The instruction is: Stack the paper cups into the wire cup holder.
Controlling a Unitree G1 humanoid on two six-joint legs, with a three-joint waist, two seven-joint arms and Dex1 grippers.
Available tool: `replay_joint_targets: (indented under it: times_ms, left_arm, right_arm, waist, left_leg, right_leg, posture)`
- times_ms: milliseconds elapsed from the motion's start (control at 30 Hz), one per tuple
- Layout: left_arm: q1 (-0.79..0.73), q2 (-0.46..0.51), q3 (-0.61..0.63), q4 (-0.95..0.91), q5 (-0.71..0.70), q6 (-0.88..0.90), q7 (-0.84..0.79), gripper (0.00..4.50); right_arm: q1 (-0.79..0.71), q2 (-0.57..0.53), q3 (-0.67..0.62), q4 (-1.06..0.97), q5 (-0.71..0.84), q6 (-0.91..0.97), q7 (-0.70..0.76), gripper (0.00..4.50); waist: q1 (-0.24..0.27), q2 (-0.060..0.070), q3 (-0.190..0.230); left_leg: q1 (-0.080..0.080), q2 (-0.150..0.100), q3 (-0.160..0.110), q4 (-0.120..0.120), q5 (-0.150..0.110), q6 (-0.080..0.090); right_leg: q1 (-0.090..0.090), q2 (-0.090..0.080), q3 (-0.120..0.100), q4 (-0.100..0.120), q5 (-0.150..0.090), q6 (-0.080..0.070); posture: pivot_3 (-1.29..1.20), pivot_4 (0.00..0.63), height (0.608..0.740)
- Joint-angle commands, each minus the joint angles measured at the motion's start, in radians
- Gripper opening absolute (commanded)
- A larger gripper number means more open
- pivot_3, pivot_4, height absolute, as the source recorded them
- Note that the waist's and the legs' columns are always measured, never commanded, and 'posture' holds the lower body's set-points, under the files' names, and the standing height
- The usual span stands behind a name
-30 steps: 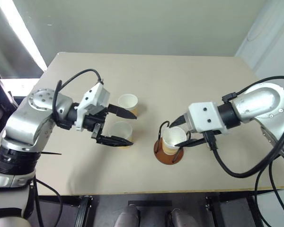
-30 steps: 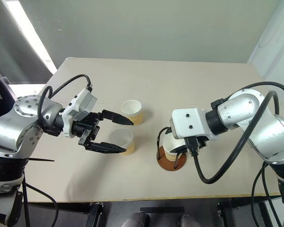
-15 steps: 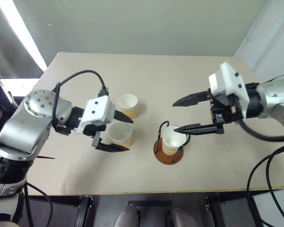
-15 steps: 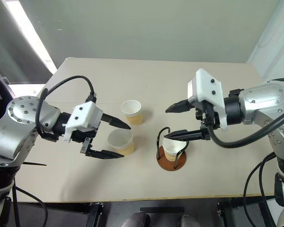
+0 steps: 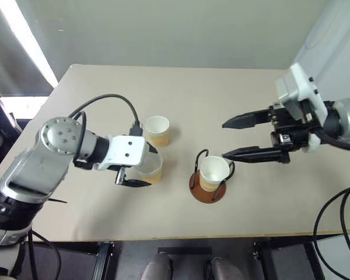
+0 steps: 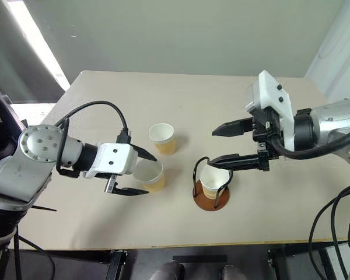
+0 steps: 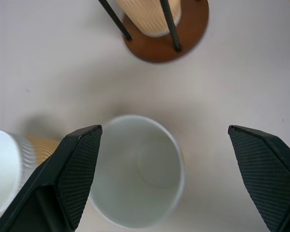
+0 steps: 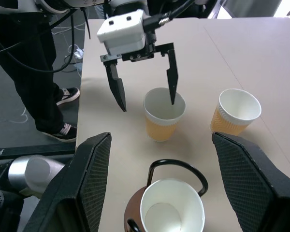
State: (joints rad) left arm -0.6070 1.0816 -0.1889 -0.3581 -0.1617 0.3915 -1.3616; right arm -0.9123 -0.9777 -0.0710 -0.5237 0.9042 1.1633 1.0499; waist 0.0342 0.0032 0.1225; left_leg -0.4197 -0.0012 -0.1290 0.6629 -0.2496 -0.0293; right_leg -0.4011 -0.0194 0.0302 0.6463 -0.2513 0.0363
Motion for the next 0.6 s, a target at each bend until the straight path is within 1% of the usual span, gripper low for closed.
replay_joint_targets:
  times_ms: [33, 200, 333, 600]
  left_arm:
    - [0.01, 0.032, -0.005, -0.048, 0.051, 0.035, 0.024, 4.5]
    - [0.036, 0.04, -0.026, -0.039, 0.108, 0.045, 0.048, 4.5]
    - [0.052, 0.036, -0.027, -0.027, 0.118, 0.032, 0.046, 4.5]
    - [0.022, -0.019, -0.076, 0.055, 0.148, -0.028, 0.034, 4.5]
  right_arm:
    - [-0.019, -0.034, -0.052, 0.005, 0.041, 0.01, -0.01, 3.35]
    - [-0.025, -0.065, -0.042, 0.023, 0.052, -0.002, -0.008, 3.35]
    - [-0.024, -0.069, -0.039, 0.025, 0.061, -0.009, -0.013, 3.35]
    - [0.001, -0.076, -0.045, 0.03, 0.048, -0.048, -0.022, 3.35]
  waist:
    - [0.0, 0.0, 0.0]
    - [0.0, 0.0, 0.0]
    - [0.0, 0.0, 0.0]
    - [0.001, 0.0, 0.0]
  left_leg:
    - [0.0, 0.0, 0.0, 0.0, 0.0, 0.0]
    - [0.0, 0.0, 0.0, 0.0, 0.0, 0.0]
    - [0.0, 0.0, 0.0, 0.0, 0.0, 0.0]
    - [0.0, 0.0, 0.0, 0.0, 0.0, 0.0]
  right_leg:
    - [0.0, 0.0, 0.0, 0.0, 0.0, 0.0]
    - [0.0, 0.0, 0.0, 0.0, 0.0, 0.0]
    - [-0.001, 0.0, 0.0, 0.0, 0.0, 0.0]
    - [-0.001, 0.0, 0.0, 0.001, 0.0, 0.0]
  posture:
    - [0.0, 0.15, 0.74]
    - [0.0, 0.15, 0.74]
    - [0.0, 0.15, 0.74]
    - [0.0, 0.15, 0.74]
